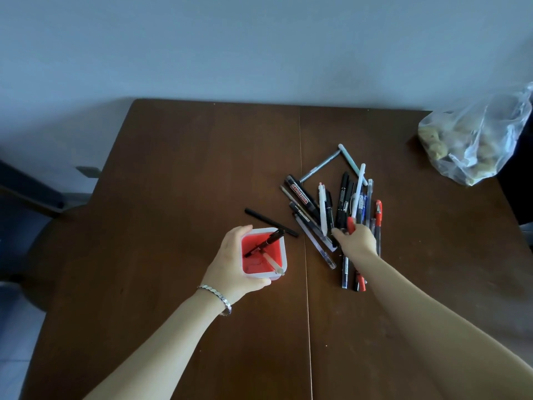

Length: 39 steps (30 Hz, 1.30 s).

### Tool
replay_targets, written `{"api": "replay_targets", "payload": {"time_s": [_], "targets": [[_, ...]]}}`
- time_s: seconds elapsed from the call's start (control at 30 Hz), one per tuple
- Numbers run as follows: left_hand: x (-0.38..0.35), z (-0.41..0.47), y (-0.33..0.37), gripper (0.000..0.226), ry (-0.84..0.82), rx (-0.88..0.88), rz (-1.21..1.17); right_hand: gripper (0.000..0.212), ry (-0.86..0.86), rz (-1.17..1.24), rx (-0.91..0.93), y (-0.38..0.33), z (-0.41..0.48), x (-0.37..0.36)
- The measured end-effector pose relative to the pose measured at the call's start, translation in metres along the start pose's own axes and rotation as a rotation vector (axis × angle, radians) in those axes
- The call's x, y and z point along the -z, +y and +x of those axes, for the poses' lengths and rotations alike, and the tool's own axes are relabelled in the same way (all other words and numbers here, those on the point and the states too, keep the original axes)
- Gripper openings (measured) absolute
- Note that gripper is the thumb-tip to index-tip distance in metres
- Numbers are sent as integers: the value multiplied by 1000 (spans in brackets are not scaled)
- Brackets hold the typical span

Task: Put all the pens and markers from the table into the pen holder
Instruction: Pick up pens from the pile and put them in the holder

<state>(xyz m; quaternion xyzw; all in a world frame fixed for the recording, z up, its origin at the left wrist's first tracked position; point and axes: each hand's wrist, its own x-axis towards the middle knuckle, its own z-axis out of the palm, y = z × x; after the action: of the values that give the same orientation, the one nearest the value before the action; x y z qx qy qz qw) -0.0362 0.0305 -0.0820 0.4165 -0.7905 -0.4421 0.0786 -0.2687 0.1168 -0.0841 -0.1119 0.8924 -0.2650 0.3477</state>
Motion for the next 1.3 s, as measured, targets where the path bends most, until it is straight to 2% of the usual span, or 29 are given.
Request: {"api": "replay_targets", "payload": {"time_s": [0.1, 0.17, 0.23, 0.3, 0.43, 0.57, 0.6, 0.7, 0.73, 0.8, 0.93, 1.0, 1.07, 1.2, 1.27, 1.3], "targets": [[-2, 1, -4, 102, 3, -15, -13, 22, 4, 227, 70, -13, -21, 17], [-3, 4, -7, 98, -6, -42, -22, 21, -20, 552, 232, -31, -47, 25], [-5, 8, -11, 96, -15, -77, -17, 29, -118, 917, 413, -52, -78, 25], [-8, 11, -16, 94, -22, -77, 6, 30, -219, 1065, 524, -66, -99, 8], [-10, 15, -17, 68, -16, -58, 76, 27, -209, 705, 628, -65, -112, -43], [-10, 10, -14, 77, 22, -33, 32, 58, -139, 382, 728, -38, -109, -59], [-11, 11, -14, 79, 21, -30, 34, 56, -122, 316, 772, -33, -107, -58], [-11, 10, -12, 78, -18, -44, 48, 25, -31, 129, 970, -20, -102, -52], [-9, 7, -8, 79, -22, -48, 25, 26, -8, 115, 987, -13, -101, -48], [-7, -4, 0, 88, -17, -41, -40, 43, -71, 146, 897, 5, -97, -36], [-15, -18, 20, 102, -92, -73, -125, 92, -409, -30, 655, 51, -83, -18], [-24, -19, 31, 104, -147, -77, -111, 103, -434, -20, 616, 60, -80, -19], [-41, -20, 43, 107, -240, -101, -86, 104, -411, 56, 548, 69, -77, -12], [-35, -16, 37, 100, -449, -124, -128, 87, -353, 73, 545, 79, -71, 5], [-20, -4, 29, 81, -418, -78, -91, 80, -328, 58, 542, 82, -70, 13], [-13, 5, 23, 71, -333, -37, -34, 78, -322, 57, 537, 82, -69, 16]]}}
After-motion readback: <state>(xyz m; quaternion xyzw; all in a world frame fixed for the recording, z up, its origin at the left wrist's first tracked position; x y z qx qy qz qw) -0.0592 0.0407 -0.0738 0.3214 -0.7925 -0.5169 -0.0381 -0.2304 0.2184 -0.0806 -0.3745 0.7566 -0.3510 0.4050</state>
